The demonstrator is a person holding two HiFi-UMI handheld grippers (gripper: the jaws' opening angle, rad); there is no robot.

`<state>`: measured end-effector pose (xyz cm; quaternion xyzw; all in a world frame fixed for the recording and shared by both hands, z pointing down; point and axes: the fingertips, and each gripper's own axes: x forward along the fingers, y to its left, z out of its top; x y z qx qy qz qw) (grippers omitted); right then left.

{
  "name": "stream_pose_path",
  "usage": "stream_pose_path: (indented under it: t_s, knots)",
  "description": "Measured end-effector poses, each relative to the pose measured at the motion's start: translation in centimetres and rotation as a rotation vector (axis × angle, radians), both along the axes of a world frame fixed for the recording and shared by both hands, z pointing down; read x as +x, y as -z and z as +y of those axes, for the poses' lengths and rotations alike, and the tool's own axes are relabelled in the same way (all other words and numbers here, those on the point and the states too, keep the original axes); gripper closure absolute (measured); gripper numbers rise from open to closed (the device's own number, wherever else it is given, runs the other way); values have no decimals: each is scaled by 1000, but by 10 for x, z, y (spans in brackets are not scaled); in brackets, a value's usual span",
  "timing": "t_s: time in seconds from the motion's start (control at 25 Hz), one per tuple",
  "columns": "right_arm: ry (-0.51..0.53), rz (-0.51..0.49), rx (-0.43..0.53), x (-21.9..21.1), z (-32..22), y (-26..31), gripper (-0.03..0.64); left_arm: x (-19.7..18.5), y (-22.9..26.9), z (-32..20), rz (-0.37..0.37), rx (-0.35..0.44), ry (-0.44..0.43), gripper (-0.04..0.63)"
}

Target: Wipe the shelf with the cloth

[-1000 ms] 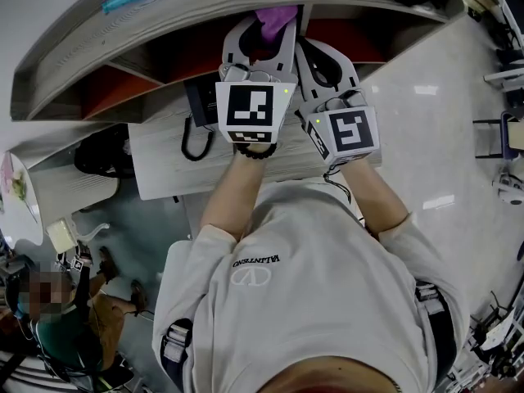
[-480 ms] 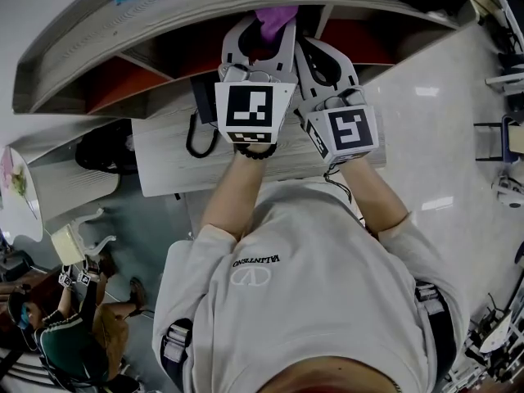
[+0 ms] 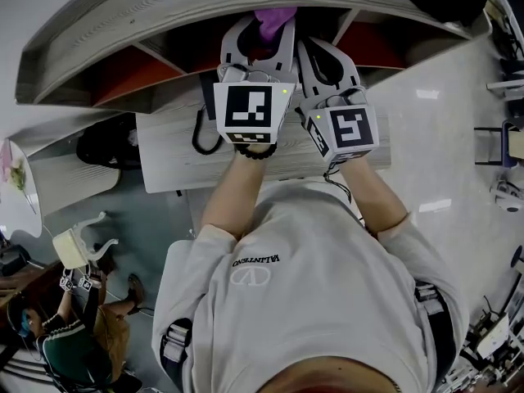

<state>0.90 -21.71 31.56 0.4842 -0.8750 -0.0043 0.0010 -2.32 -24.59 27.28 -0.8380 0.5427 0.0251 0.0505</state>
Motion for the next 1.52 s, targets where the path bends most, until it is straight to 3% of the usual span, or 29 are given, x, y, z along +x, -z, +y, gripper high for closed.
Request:
stream_pose_path:
  t_s: [0.76,1.52]
  knots:
    - [67,25,-4,-63,3,-5,618,-74,0,4,26,-1,88,505]
    - [94,46,-21,-92,2,-13,618,-128,-2,3,59,-2,184,505]
